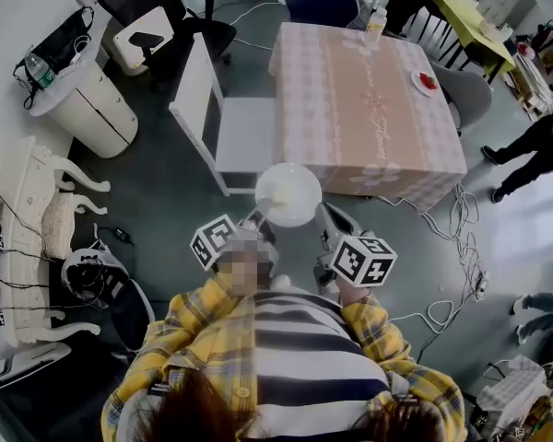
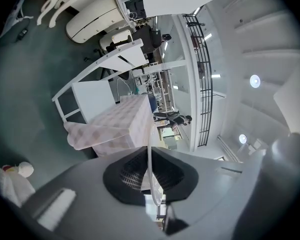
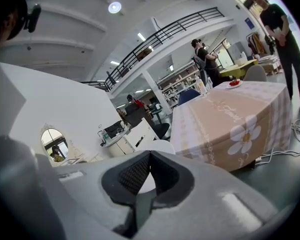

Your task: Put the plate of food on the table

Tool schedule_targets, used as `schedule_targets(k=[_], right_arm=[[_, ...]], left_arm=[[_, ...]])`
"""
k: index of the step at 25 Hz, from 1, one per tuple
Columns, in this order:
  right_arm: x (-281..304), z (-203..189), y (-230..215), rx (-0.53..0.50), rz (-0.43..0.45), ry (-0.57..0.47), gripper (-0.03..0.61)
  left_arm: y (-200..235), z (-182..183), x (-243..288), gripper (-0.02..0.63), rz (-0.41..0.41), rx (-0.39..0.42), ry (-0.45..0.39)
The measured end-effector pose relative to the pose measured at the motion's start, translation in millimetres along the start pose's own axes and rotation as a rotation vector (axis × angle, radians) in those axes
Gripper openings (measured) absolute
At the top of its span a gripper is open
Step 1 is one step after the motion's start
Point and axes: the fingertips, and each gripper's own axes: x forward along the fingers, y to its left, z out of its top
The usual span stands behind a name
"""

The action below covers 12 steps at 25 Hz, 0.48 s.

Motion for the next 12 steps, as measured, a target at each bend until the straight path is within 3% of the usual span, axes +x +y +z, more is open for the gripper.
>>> schedule_targets(k=[12], right_arm=[[32.5,31.7,-37.9,-0.013,-0.042,0.001,-0.002]], left_arm=[[-11.9,11.1,56.2,0.008,-0.004,0.014,0.031]])
